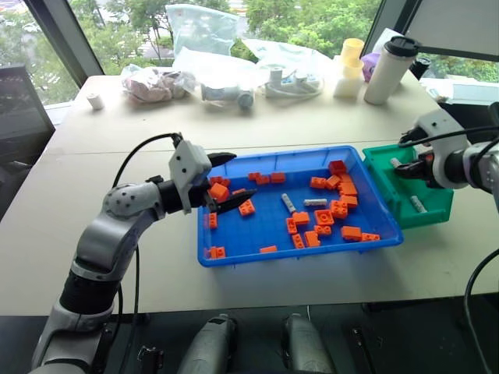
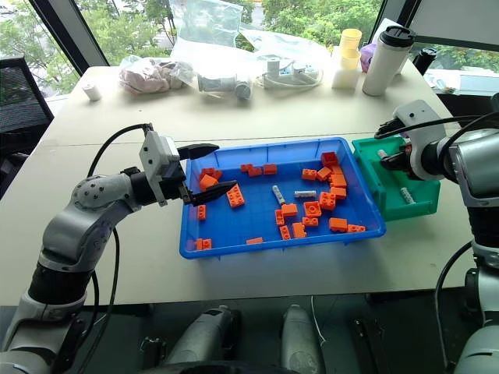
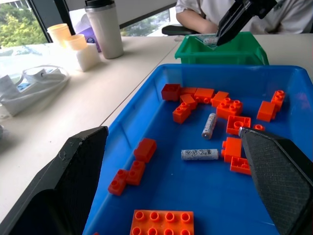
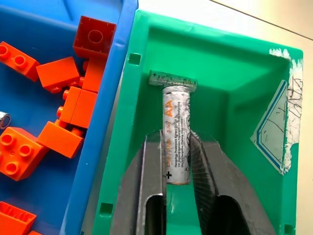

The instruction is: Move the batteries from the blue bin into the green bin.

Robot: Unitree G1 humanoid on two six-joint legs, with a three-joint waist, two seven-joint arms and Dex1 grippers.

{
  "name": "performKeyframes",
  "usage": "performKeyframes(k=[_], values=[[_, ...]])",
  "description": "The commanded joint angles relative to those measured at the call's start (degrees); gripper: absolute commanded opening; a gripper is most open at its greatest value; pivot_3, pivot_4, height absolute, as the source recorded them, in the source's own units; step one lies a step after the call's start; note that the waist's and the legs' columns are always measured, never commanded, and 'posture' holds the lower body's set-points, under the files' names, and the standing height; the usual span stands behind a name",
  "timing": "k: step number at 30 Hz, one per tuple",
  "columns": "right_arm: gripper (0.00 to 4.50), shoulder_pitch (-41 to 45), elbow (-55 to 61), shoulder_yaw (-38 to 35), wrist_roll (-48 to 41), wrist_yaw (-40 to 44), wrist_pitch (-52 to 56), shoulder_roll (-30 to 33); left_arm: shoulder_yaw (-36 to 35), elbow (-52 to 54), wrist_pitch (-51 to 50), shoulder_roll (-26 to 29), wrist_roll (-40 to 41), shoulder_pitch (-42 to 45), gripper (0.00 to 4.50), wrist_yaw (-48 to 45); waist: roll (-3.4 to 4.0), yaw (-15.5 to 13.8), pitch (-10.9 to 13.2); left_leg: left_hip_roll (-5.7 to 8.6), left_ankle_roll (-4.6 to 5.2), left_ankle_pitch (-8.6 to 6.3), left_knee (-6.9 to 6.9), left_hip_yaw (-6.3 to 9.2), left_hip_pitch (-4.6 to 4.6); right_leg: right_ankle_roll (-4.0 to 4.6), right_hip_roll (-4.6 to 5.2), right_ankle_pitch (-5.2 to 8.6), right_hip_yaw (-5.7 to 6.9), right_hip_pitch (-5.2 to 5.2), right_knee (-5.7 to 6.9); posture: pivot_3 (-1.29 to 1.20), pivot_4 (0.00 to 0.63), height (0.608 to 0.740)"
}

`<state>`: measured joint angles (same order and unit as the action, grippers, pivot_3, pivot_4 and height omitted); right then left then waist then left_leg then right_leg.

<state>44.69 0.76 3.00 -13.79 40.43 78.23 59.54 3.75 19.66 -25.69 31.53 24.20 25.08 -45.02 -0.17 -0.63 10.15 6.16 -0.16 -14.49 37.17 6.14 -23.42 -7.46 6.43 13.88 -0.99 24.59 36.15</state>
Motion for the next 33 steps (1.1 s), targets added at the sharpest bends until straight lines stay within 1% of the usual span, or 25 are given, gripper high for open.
performKeyframes(k=[1,2,4,6,8,10,13,17,19,22,25,32,33], values=[[2.92,0.3,0.6,-2.3,-0.4,-0.1,-1.4,1.4,-0.8,1.8,0.3,0.7,-0.1,0.1,4.5,-0.2,0.0,0.0,0.0,0.0,0.0,0.0,0.0,0.0,0.0,0.0,0.0,0.0,0.0,0.0,0.0,0.0,0.15,0.74],[3.5,0.4,0.3,-2.1,-0.1,-0.5,-1.5,1.3,-0.9,1.8,0.3,0.8,0.0,0.1,4.5,-0.2,0.0,0.0,0.0,0.0,0.0,0.0,0.0,0.0,0.0,0.0,0.0,0.0,0.0,0.0,0.0,0.0,0.15,0.74],[4.46,0.7,-0.1,-2.0,0.1,-0.5,-2.1,1.5,-0.9,2.0,0.2,0.9,0.0,0.1,4.5,-0.1,0.0,0.0,0.0,0.0,0.0,0.0,0.0,0.0,0.0,0.0,0.0,0.0,0.0,0.0,0.0,0.0,0.15,0.74],[4.46,3.2,2.1,-3.7,-2.9,1.6,-1.5,0.6,-1.0,2.0,0.2,1.2,0.1,0.1,4.5,-0.2,0.0,0.0,0.0,0.0,0.0,0.0,0.0,0.0,0.0,0.0,0.0,0.0,0.0,0.0,0.0,0.0,0.15,0.74],[4.46,6.4,5.9,-4.0,-7.2,4.2,2.4,-1.0,-1.1,2.1,0.1,1.4,0.2,0.0,4.5,-0.2,0.03,0.1,0.0,0.0,0.01,0.0,0.0,0.0,0.0,0.0,0.0,0.0,-0.01,0.01,0.0,0.0,0.15,0.74],[4.46,9.2,8.3,-3.8,-10.2,4.0,7.5,-4.6,-1.1,1.9,0.2,1.5,0.2,0.2,4.5,-0.3,0.03,0.5,0.0,-0.04,0.02,-0.01,-0.02,0.0,0.01,0.0,-0.03,0.0,-0.02,0.02,0.01,0.0,0.15,0.74],[4.46,10.8,10.4,-2.2,-11.6,1.2,11.9,-11.3,-1.0,1.6,0.3,1.5,0.1,0.5,4.5,-0.4,0.0,0.5,0.0,-0.1,0.1,-0.06,-0.02,0.07,0.02,0.0,-0.05,0.0,0.01,0.01,0.01,0.0,0.15,0.74],[4.46,11.3,9.9,-1.1,-10.9,-3.6,14.0,-19.7,-1.3,1.6,0.2,1.7,0.0,0.8,4.5,-0.3,0.0,0.0,0.0,0.01,0.06,-0.04,0.02,0.06,-0.01,0.0,0.01,0.0,0.0,0.0,0.02,0.0,0.15,0.74],[4.46,10.1,9.2,0.2,-10.6,-6.5,14.3,-25.1,-1.7,1.8,0.1,1.9,-0.1,0.7,4.5,-0.1,-0.01,-0.1,0.0,0.02,-0.09,0.05,0.03,0.08,-0.02,0.0,0.02,0.0,0.02,0.0,0.02,0.0,0.15,0.74],[4.46,6.9,8.5,3.1,-9.3,-10.1,13.4,-31.0,-2.4,2.7,-0.2,2.4,0.1,-0.1,4.5,0.5,-0.02,0.0,0.0,0.02,-0.09,0.05,0.03,0.09,-0.02,0.0,0.01,0.0,0.01,0.01,0.04,0.0,0.15,0.74],[4.46,4.9,7.4,6.1,-7.8,-12.4,10.8,-32.0,-2.7,3.2,-0.4,2.7,0.2,-0.6,4.5,1.0,-0.02,0.0,0.0,0.03,-0.11,0.07,0.02,0.1,-0.02,0.0,0.01,0.0,0.02,0.04,0.07,0.0,0.15,0.74],[4.46,1.5,7.3,12.8,-5.5,-13.9,4.9,-30.6,-3.3,5.1,-1.5,3.0,0.5,-1.6,4.5,2.5,-0.01,0.4,0.0,0.02,-0.11,0.06,0.02,0.08,-0.02,0.0,-0.01,0.0,0.01,0.05,0.08,0.0,0.15,0.74],[4.22,1.1,7.5,13.4,-5.2,-14.0,4.2,-30.4,-3.4,5.4,-1.7,3.1,0.4,-1.9,4.5,2.6,-0.01,0.5,0.0,0.03,-0.11,0.07,0.02,0.08,-0.02,0.0,-0.01,0.0,0.01,0.05,0.08,0.0,0.15,0.74]])
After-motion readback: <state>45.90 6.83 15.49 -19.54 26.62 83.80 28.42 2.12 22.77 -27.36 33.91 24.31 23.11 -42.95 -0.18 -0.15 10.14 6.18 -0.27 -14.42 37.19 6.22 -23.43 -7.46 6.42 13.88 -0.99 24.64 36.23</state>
